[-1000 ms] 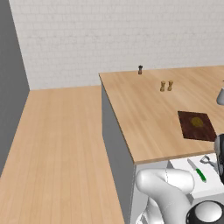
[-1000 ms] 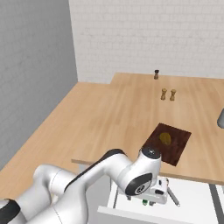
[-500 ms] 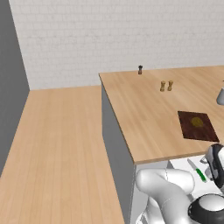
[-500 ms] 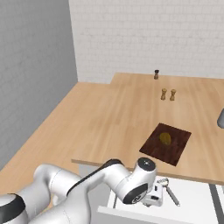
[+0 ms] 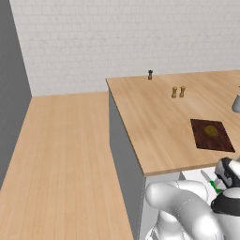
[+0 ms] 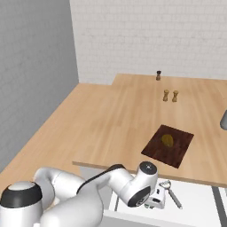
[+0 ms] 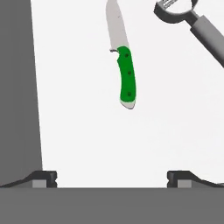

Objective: Place the appropriate cutting tool for cutting the avocado skin on the cutting board.

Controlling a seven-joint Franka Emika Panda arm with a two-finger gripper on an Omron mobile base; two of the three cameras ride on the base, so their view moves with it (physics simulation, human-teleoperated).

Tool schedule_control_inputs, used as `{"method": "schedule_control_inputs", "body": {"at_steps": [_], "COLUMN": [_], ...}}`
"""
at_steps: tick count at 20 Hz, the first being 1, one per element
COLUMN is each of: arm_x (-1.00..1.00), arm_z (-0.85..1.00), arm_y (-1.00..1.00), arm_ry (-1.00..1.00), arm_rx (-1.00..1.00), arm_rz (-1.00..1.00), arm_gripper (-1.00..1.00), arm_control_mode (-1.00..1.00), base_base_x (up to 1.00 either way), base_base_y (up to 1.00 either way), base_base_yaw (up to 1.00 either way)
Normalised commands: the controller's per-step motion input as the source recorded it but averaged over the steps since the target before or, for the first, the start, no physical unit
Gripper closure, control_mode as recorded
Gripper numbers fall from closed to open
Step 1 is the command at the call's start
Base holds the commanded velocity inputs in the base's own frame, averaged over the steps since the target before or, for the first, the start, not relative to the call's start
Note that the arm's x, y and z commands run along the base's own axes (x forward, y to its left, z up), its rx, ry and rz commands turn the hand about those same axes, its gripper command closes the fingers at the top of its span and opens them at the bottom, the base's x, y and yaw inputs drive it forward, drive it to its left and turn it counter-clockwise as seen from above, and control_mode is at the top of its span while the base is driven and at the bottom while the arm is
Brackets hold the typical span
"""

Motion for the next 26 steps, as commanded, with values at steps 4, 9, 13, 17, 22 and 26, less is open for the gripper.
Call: {"method": "schedule_control_inputs", "body": {"at_steps": [4, 9, 13, 17, 22, 26], "arm_x": [0.16, 0.12, 0.24, 0.38, 0.32, 0.14], "arm_z": [-0.25, -0.19, -0.16, -0.18, -0.15, -0.26], "arm_y": [-0.14, -0.14, -0.08, -0.05, 0.00, -0.04], "arm_ry": [0.00, 0.00, 0.00, 0.00, 0.00, 0.00], "arm_rx": [0.04, 0.04, 0.00, 0.00, 0.00, 0.00], "arm_rz": [-0.08, -0.05, -0.03, -0.01, 0.00, 0.00], "arm_gripper": [-1.00, -1.00, -1.00, -1.00, -1.00, -1.00], "arm_control_mode": [-1.00, -1.00, -1.00, -1.00, -1.00, -1.00], "base_base_x": [0.00, 0.00, 0.00, 0.00, 0.00, 0.00], "base_base_y": [0.00, 0.00, 0.00, 0.00, 0.00, 0.00], "base_base_yaw": [0.00, 0.00, 0.00, 0.00, 0.00, 0.00]}}
